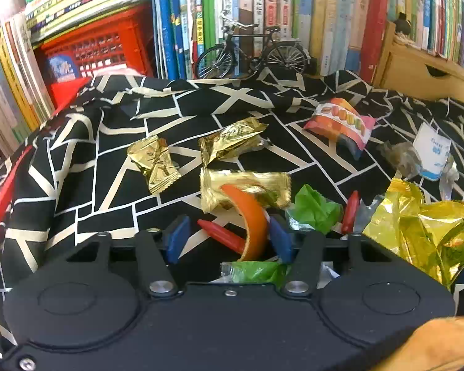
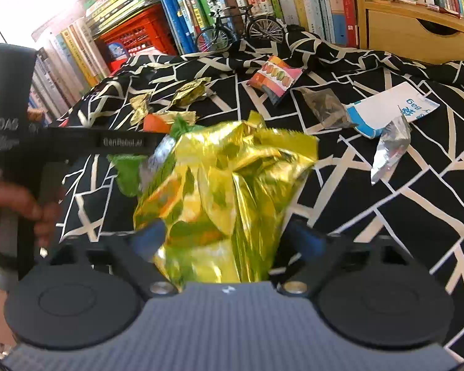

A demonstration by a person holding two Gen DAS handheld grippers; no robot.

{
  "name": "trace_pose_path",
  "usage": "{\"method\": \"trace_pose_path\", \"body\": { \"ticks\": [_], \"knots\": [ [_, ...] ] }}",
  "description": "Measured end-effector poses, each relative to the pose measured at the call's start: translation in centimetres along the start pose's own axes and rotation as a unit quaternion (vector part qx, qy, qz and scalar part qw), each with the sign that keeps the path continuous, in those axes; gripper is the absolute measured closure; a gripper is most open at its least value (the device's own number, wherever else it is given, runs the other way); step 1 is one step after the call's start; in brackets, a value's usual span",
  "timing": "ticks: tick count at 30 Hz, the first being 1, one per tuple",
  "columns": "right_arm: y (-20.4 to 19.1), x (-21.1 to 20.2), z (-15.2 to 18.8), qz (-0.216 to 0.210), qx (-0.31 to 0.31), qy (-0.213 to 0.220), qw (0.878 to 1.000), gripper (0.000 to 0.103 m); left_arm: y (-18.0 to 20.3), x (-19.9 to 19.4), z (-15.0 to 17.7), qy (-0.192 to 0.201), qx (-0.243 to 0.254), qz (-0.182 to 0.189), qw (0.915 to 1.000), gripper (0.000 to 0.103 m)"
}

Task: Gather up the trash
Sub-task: 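Grasp the orange with the left tool while the right tool grasps the yellow foil bag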

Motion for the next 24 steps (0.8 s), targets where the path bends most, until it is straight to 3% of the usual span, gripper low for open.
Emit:
{"method": "trace_pose_path", "body": {
  "ticks": [2, 7, 18, 23, 24],
  "knots": [
    [0.1, 0.4, -0.1, 0.002, 0.001, 0.007, 1.000, 0.036, 0.6, -0.3, 0.0, 0.011, 0.012, -0.005, 0.9999, 0.077],
    [0.3, -0.8, -0.7, 0.001, 0.002, 0.041, 0.999, 0.073, 1.2, -1.6, -0.3, 0.035, 0.019, -0.001, 0.9992, 0.090],
    [1.0, -4.1, -1.1, -0.006, 0.027, 0.084, 0.996, 0.079, 1.0, -2.8, -0.6, 0.051, 0.011, 0.010, 0.9986, 0.098],
    [1.4, -5.5, -1.1, -0.003, 0.035, 0.097, 0.995, 0.079, 1.3, -3.6, -0.8, 0.058, 0.018, 0.011, 0.9981, 0.097],
    [1.5, -5.7, -1.1, -0.003, 0.035, 0.098, 0.995, 0.079, 1.3, -3.7, -0.8, 0.052, 0.018, 0.011, 0.9984, 0.093]
  ]
}}
Point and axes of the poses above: each gripper's, at about its wrist camera, not at the fingertips, and x roughly the way its jaws point, y to its right, z to its underside, the point moved 1 cm from there along x, roughly the way its jaws point, and after that the axes turned 13 degrees about y, right-handed, at the moved point
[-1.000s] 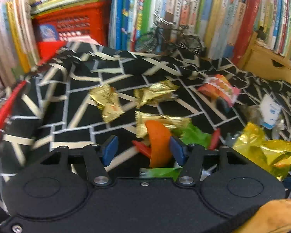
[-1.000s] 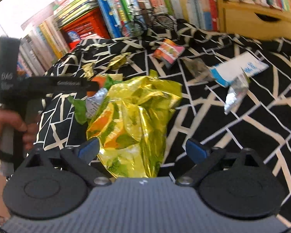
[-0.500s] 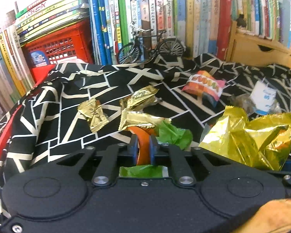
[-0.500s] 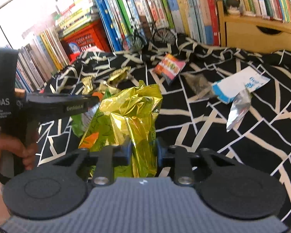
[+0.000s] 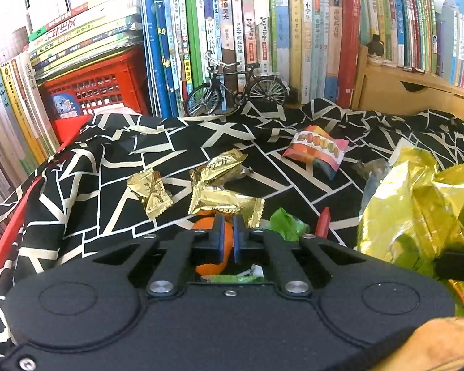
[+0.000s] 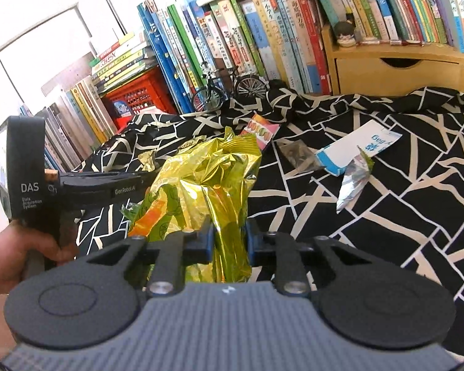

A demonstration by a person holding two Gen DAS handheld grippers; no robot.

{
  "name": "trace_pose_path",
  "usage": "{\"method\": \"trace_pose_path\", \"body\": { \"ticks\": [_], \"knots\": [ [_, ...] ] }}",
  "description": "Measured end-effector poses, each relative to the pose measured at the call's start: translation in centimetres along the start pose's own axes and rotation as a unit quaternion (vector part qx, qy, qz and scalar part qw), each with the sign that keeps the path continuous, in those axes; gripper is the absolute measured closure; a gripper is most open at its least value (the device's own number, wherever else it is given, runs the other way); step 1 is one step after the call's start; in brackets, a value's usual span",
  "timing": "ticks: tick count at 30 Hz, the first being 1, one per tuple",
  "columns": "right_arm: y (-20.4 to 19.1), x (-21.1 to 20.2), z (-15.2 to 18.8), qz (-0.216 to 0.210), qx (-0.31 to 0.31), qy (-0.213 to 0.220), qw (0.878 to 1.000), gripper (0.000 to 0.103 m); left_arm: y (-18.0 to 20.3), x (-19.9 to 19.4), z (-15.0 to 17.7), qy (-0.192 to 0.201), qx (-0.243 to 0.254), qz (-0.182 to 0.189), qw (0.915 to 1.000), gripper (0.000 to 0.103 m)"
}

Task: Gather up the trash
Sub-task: 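Grasp the orange with the left tool while the right tool grasps the yellow foil bag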

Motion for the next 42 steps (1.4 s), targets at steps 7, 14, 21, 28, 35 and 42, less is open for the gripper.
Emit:
{"method": "trace_pose_path", "body": {
  "ticks": [7, 14, 21, 28, 35, 42],
  "knots": [
    [0.2, -1.1, 0.2, 0.005, 0.000, 0.002, 1.000, 0.078, 0.1, 1.0, 0.7, -0.008, 0.025, -0.041, 0.9988, 0.054],
    [1.0, -1.0, 0.4, 0.003, 0.000, -0.013, 1.000, 0.078, 1.8, 3.5, 2.0, -0.029, 0.108, -0.045, 0.9927, 0.057],
    [1.5, -0.1, 0.1, -0.004, 0.003, -0.018, 1.000, 0.077, 0.8, 4.8, 1.7, -0.050, 0.068, -0.034, 0.9959, 0.061],
    [1.5, 0.5, 0.3, -0.012, 0.005, -0.024, 1.000, 0.076, 0.3, 4.8, 1.6, -0.052, 0.064, -0.009, 0.9965, 0.069],
    [1.5, 0.1, 0.4, -0.014, 0.008, -0.022, 1.000, 0.076, -0.3, 3.2, 0.8, -0.047, 0.037, -0.012, 0.9981, 0.069],
    [1.5, -0.6, -0.1, -0.008, 0.011, -0.011, 1.000, 0.076, -1.0, -0.2, 0.2, -0.032, 0.003, -0.009, 0.9994, 0.069]
  ]
}}
Point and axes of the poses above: each gripper's, at about its wrist camera, not at the fingertips, and x roughly the way its jaws point, y to its right, z to its underside, the point moved 1 cm from there along x, roughly the way its jaws point, and after that the axes turned 13 degrees about y, right-handed, at the moved point
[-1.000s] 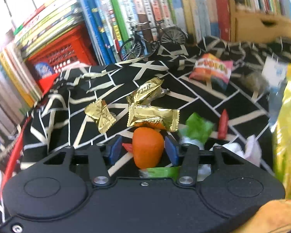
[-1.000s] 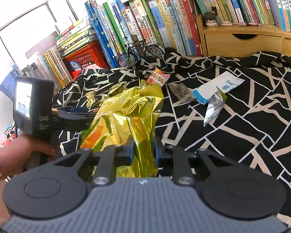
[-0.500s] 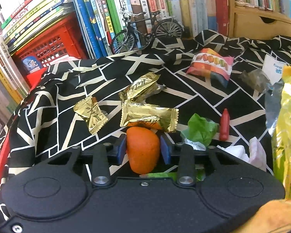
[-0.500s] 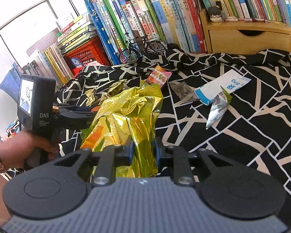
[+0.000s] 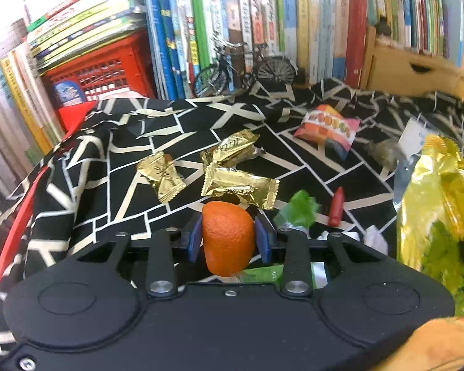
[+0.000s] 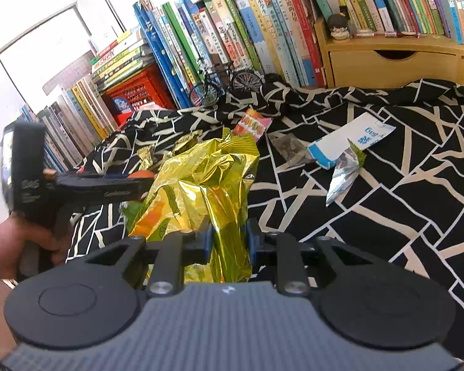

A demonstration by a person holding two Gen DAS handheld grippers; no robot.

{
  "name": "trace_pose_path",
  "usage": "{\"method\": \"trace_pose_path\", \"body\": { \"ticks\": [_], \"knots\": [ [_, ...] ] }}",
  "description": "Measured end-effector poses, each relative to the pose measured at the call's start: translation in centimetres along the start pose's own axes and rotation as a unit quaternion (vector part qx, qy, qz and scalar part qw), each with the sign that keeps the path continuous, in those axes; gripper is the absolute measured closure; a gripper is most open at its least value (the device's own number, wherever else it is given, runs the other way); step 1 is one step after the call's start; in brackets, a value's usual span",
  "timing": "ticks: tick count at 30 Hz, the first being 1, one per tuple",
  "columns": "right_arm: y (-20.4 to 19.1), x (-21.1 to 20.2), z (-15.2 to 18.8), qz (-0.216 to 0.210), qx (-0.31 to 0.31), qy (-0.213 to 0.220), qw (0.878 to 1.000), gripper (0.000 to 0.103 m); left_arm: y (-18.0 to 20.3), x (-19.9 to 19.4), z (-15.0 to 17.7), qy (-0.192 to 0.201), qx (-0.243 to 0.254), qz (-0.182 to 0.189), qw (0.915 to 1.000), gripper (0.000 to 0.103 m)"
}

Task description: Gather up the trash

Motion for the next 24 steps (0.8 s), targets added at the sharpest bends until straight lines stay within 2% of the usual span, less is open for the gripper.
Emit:
{"method": "trace_pose_path", "body": {
  "ticks": [7, 10, 16, 19, 24],
  "knots": [
    [-0.6, -1.8, -1.4, 0.006, 0.002, 0.028, 1.000, 0.075, -1.3, -4.8, -0.3, 0.026, -0.038, 0.001, 0.9990, 0.069],
    [-1.1, -2.5, -1.6, 0.006, 0.001, 0.035, 0.999, 0.075, -1.4, -6.8, -0.2, 0.033, -0.039, 0.006, 0.9987, 0.069],
    [-3.0, -4.4, -1.4, 0.002, -0.002, 0.050, 0.999, 0.075, -1.9, -10.6, 0.7, 0.043, -0.056, 0.022, 0.9972, 0.069],
    [-3.9, -5.4, -0.9, -0.002, 0.006, 0.057, 0.998, 0.075, -2.1, -12.5, 1.3, 0.061, -0.060, 0.019, 0.9962, 0.069],
    [-5.6, -7.0, -0.2, -0.005, -0.003, 0.068, 0.998, 0.075, -2.9, -15.2, 2.3, 0.068, -0.068, 0.022, 0.9951, 0.069]
  ]
}}
Point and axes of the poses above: each gripper's, at about its wrist camera, not at the fingertips, and x roughly the way its jaws point, y to its right, z to its underside, the point moved 1 cm from there along x, roughly the way its jaws point, and after that the axes turned 13 degrees about y, right-handed, at the moved point
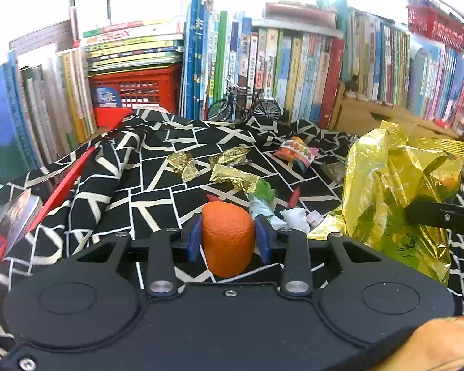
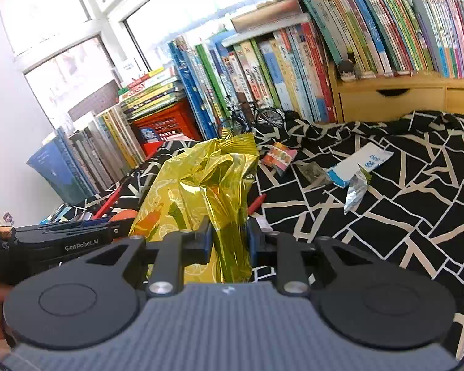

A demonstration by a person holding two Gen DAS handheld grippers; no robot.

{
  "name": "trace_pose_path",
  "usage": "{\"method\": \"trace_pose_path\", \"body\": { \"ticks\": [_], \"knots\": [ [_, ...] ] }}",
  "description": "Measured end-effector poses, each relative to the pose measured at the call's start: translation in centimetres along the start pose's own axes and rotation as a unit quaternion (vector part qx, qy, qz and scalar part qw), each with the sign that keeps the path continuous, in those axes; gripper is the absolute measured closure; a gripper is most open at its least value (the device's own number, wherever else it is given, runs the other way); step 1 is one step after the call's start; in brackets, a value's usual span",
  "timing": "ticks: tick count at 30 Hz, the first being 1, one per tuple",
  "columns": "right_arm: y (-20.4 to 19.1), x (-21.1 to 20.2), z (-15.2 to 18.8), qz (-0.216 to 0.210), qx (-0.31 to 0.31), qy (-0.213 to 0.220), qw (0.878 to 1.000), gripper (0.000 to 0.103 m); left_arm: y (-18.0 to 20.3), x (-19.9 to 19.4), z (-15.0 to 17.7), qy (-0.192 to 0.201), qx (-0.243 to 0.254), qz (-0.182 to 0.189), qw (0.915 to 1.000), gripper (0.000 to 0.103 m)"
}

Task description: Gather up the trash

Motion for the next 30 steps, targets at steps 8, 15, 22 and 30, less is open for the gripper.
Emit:
{"method": "trace_pose_path", "body": {
  "ticks": [8, 15, 22, 30],
  "knots": [
    [-2.1, -2.6, 0.3, -0.004, 0.002, 0.031, 1.000, 0.076, -1.0, -4.2, 0.1, 0.023, 0.010, 0.020, 0.9995, 0.069],
    [-4.4, -4.6, 1.0, -0.004, 0.000, 0.042, 0.999, 0.076, -2.7, -8.1, 1.1, 0.047, 0.009, 0.017, 0.9987, 0.069],
    [-7.4, -6.5, 2.2, -0.022, -0.022, 0.044, 0.999, 0.076, -5.6, -12.2, 2.8, 0.048, 0.003, 0.002, 0.9988, 0.069],
    [-11.0, -8.8, 3.8, -0.050, -0.039, 0.042, 0.997, 0.076, -7.9, -17.0, 5.2, 0.050, -0.003, -0.017, 0.9986, 0.069]
  ]
}}
Point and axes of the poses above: each gripper's, at about its wrist camera, not at the fingertips, and x roughly the way its jaws point, y to its right, z to its underside, the point moved 1 cm from there along x, roughly the way its jaws point, and after that the axes turned 13 degrees about y, right-handed, at the moved point
